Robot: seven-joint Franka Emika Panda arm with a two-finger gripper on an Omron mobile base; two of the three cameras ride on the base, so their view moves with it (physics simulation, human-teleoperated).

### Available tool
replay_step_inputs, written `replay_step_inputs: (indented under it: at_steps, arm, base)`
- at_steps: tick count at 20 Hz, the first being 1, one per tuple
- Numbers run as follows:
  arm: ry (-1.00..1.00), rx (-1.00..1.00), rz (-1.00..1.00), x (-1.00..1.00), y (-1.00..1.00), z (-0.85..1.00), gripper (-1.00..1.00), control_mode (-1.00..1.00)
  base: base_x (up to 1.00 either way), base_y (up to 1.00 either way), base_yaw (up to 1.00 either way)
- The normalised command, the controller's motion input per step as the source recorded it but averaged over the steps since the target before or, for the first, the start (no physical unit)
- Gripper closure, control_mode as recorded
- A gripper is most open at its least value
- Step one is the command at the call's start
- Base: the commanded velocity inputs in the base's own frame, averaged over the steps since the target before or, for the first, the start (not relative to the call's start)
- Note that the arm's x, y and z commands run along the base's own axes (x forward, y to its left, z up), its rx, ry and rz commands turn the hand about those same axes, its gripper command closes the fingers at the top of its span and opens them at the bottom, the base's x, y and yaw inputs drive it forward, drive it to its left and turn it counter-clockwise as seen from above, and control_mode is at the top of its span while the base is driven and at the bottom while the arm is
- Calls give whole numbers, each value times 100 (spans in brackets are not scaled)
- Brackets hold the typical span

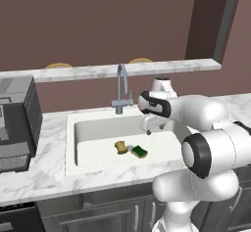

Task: Pick up the sponge and sponge from the sink, and place them back in the cabinet, and close the cabinet doors.

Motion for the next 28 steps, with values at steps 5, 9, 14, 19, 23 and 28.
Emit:
replay_step_inputs:
  at_steps: [5,9,14,19,23,28]
  arm:
    - [-1,-1,0,11,1,-26,-100,-100]
    - [0,0,0,1,4,-19,-100,-100]
    - [0,0,0,2,12,-13,-100,-100]
    - [0,0,0,9,8,-20,-100,-100]
    - [0,0,0,18,6,-23,-100,-100]
    - [0,0,0,18,4,-24,-100,-100]
  base:
    - [0,0,0]
    - [0,0,0]
    - [0,0,0]
    - [0,0,0]
    - [0,0,0]
    - [0,0,0]
